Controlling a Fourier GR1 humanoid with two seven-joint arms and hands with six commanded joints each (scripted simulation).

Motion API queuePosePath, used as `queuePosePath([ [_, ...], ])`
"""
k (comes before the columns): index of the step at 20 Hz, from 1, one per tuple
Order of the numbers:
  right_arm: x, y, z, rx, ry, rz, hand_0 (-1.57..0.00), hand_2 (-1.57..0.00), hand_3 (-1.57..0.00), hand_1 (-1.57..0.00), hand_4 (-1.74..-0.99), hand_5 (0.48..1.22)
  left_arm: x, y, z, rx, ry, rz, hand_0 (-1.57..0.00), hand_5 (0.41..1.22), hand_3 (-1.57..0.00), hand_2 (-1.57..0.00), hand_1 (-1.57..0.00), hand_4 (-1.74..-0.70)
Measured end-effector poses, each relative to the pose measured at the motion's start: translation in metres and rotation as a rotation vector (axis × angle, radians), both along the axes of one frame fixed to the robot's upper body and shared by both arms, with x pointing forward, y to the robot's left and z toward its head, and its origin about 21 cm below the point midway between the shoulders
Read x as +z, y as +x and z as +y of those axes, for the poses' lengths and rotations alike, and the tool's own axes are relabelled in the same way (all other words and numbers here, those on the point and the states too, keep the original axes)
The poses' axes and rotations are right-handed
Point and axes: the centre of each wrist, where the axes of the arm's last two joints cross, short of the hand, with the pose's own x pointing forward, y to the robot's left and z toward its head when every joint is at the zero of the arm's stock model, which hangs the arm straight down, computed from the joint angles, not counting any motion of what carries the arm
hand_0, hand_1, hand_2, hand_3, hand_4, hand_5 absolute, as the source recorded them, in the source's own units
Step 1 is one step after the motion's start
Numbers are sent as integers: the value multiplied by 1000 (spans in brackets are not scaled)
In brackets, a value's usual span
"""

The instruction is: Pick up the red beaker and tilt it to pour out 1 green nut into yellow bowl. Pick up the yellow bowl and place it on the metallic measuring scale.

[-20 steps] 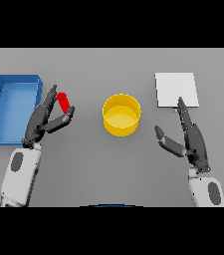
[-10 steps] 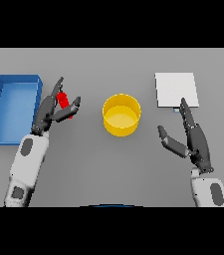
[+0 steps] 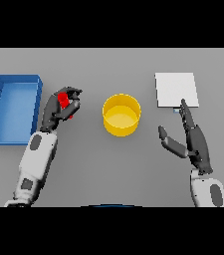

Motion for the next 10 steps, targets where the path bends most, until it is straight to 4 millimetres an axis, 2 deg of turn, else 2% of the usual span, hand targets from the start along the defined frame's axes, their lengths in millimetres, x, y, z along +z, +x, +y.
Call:
queuePosePath([
  [2, 0, -1, -2, 1, 4, -4, 1, 1, 1, 1, -1239, 648, 3, 3, -2, 8, 74, -10, -1049, 1079, -1058, -1106, -1067, -1589],
  [4, 2, 0, 0, 1, 3, -14, 1, 1, 1, 1, -1242, 650, 3, 1, -5, -9, 88, -30, -1237, 1130, -1154, -1273, -1248, -1636],
  [7, 3, -3, 2, 15, 15, -23, 1, 1, 1, 1, -1255, 644, 4, 1, -5, -23, 79, -30, -1400, 1174, -1357, -1419, -1406, -1542],
  [10, 3, -1, 2, 11, 10, -19, 1, 1, 1, 1, -1248, 645, 8, 2, -6, -39, 2, -60, -1483, 1157, -1462, -1493, -1486, -1639],
])
